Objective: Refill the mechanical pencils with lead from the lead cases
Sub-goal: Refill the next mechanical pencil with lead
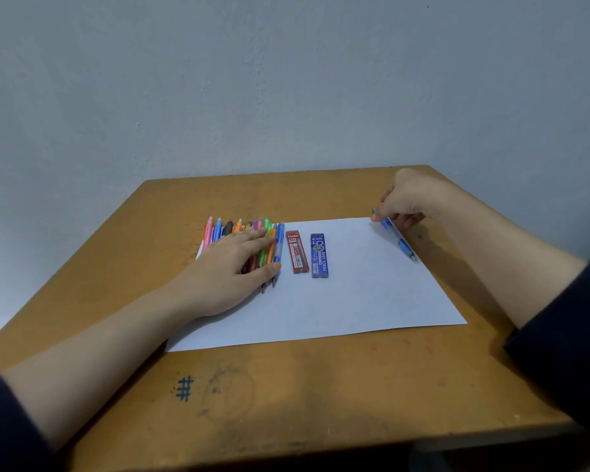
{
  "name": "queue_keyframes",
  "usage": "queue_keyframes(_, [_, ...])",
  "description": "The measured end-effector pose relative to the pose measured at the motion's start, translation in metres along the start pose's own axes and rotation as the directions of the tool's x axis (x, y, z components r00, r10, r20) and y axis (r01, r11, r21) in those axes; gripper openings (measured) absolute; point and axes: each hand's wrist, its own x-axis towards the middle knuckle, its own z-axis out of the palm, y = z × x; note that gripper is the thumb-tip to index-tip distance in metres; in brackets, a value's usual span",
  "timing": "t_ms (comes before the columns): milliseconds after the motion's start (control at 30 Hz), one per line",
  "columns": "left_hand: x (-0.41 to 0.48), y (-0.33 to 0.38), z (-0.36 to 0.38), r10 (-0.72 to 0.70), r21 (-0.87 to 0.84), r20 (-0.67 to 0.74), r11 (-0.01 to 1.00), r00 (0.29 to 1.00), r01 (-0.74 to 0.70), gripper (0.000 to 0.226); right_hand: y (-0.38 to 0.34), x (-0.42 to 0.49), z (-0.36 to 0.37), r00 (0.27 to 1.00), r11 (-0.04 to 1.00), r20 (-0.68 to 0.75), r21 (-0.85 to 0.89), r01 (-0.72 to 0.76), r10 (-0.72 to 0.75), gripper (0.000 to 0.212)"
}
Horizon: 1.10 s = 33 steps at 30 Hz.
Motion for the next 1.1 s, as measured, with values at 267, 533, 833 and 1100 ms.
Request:
queue_keyframes(267, [-0.001, 0.001, -0.001, -0.002, -0.051, -0.07, 0.999, 0.998, -0.002, 0.053, -0.024, -0.006, 0.022, 0.932, 0.954, -0.247, 0.072, 0.292, -0.267, 0.031])
queue_keyframes(533, [0.0, -0.007, -0.004, -0.053, -0.047, -0.295, 0.998, 0.954, 0.041, 0.029, -0.041, -0.033, 0.071, 0.784, 0.786, -0.197, 0.088, 0.612, -0.588, 0.037])
queue_keyframes(833, [0.005, -0.015, 0.0, -0.002, 0.083, -0.13, 0.996, 0.991, 0.013, 0.059, -0.047, -0.036, 0.09, 0.744, 0.727, 0.135, -0.155, 0.669, -0.655, 0.083])
queue_keyframes(1100, [0.007, -0.017, 0.0, -0.025, 0.17, 0.008, 0.985, 1.0, 0.024, 0.063, -0.05, -0.032, 0.079, 0.761, 0.761, 0.188, -0.085, 0.643, -0.621, 0.089])
